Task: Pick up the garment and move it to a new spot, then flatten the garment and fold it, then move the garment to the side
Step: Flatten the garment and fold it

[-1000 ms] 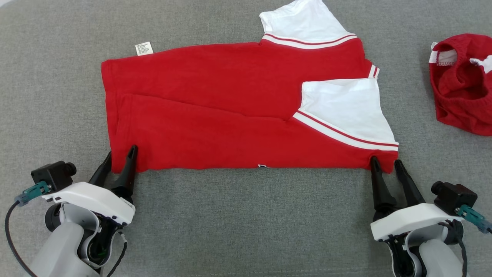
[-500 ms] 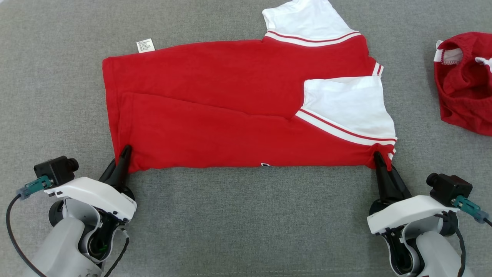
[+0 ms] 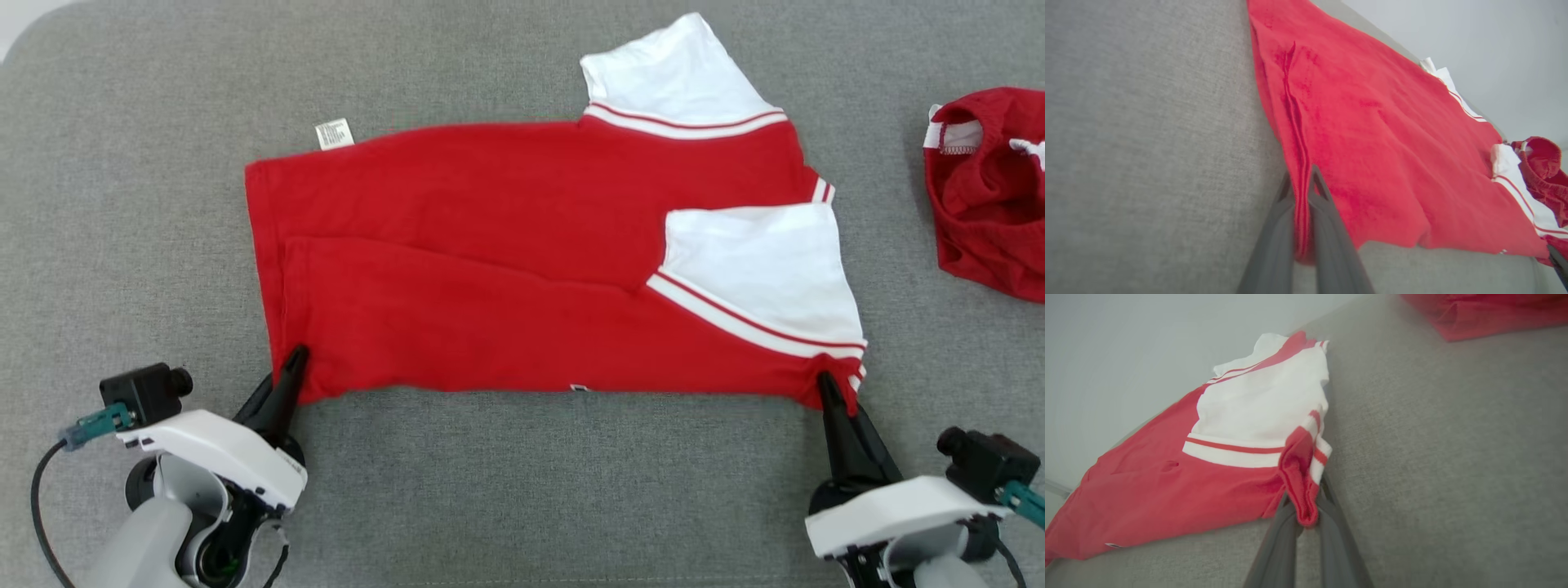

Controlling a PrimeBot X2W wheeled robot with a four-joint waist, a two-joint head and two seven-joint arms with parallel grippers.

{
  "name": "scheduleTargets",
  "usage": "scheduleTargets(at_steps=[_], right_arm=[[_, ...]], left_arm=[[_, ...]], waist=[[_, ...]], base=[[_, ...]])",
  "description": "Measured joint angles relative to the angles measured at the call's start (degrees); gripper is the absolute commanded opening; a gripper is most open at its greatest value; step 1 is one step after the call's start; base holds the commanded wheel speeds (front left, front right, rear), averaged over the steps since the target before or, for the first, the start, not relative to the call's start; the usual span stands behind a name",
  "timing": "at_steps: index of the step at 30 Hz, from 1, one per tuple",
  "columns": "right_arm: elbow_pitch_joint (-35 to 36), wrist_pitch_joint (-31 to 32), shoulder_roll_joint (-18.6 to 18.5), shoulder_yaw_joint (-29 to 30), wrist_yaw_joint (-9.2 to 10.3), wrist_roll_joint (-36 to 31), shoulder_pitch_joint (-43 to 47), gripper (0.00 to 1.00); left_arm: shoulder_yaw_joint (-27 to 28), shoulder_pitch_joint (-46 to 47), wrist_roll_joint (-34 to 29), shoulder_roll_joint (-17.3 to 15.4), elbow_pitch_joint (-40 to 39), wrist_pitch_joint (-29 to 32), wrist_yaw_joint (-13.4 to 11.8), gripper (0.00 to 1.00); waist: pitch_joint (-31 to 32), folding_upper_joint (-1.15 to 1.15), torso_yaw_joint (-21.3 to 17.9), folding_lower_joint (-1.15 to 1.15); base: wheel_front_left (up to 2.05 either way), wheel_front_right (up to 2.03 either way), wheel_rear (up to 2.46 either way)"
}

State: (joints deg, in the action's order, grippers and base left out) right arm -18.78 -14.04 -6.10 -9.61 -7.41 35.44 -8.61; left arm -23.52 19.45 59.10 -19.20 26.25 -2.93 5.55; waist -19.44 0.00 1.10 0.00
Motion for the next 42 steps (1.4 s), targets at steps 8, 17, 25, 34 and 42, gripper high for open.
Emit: scheduleTargets(at_steps=[8,17,25,34,42], right_arm=[[6.6,3.5,1.3,3.4,0.00,-0.7,7.9,0.00],[9.3,6.0,3.2,5.1,0.00,-1.2,15.2,0.00],[8.9,8.5,3.8,5.4,0.00,-1.7,16.5,0.93],[10.0,8.1,3.9,8.3,0.00,-4.5,17.5,1.00],[13.2,6.9,4.0,12.3,0.00,-13.8,17.3,1.00]], left_arm=[[0.3,-5.8,0.6,-1.9,-5.6,0.9,-3.0,0.00],[0.6,-13.7,1.9,-3.3,-11.4,1.2,-6.2,0.00],[0.6,-16.0,2.6,-3.3,-12.8,1.8,-7.6,0.62],[0.2,-17.0,-2.4,-3.4,-13.4,-3.4,-11.6,1.00],[-1.2,-17.0,-9.7,-5.3,-18.9,-6.5,-16.6,1.00]], waist=[[2.1,0.00,-0.3,0.00],[4.9,0.00,-0.6,0.00],[6.7,0.00,-0.9,0.00],[8.3,0.00,-0.5,0.00],[10.7,0.00,0.6,0.00]], base=[[0.00,0.00,0.00],[0.00,0.00,0.00],[0.00,0.00,0.00],[0.00,0.00,0.00],[0.00,0.00,0.00]])
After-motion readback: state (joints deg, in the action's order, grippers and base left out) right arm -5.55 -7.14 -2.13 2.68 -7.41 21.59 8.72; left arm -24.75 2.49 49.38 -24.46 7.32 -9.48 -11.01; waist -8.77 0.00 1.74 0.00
